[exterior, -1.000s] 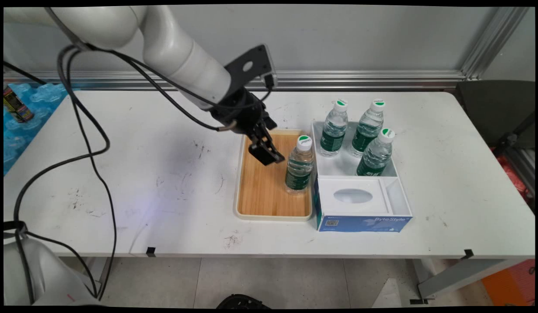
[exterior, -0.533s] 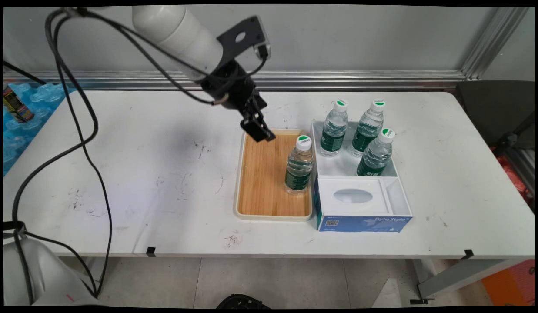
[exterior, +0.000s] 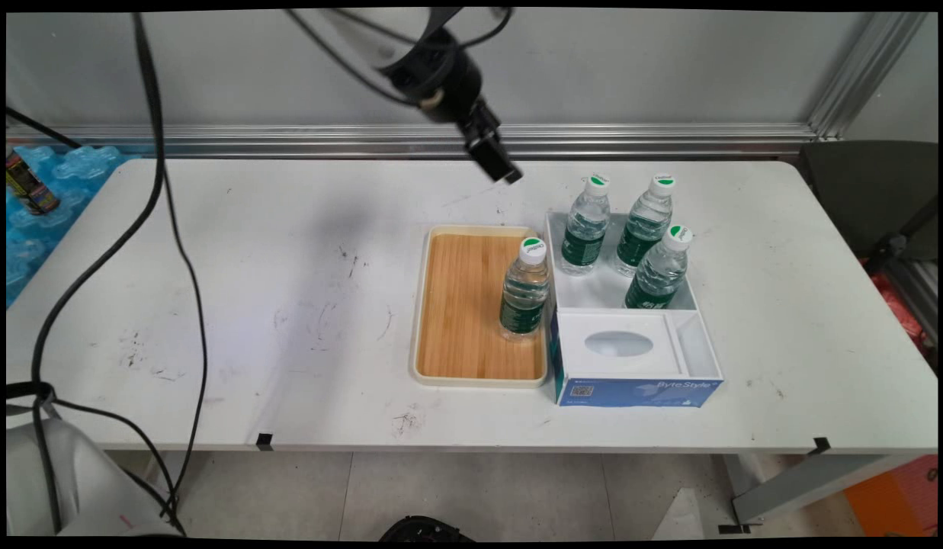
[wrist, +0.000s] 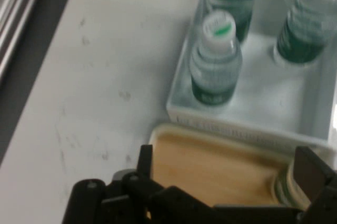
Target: Pick up the green bottle from the white box
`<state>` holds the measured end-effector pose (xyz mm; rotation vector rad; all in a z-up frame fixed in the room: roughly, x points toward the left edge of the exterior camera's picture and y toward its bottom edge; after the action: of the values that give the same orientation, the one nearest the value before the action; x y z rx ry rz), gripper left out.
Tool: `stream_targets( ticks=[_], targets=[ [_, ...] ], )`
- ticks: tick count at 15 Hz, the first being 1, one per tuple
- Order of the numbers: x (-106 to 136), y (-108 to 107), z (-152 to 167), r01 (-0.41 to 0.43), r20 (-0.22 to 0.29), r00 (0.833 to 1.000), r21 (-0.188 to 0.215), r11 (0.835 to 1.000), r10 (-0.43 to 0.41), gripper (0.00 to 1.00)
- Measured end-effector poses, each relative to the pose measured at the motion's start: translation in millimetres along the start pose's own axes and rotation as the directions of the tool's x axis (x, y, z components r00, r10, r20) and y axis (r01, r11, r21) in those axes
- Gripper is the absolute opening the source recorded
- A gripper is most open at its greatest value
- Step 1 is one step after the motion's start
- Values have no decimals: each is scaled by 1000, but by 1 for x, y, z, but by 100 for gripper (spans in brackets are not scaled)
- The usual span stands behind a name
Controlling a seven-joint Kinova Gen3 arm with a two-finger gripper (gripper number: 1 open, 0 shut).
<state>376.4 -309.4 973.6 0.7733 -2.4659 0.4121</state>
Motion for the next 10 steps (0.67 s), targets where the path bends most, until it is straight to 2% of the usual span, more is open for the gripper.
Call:
stream_targets(
  ticks=[5,10],
  targets=[
    [38,-6,16,-1,-60,998,-15,1000,0,100],
    [58,-5,43,-8,-90,996,-46,999,4,100]
  ],
)
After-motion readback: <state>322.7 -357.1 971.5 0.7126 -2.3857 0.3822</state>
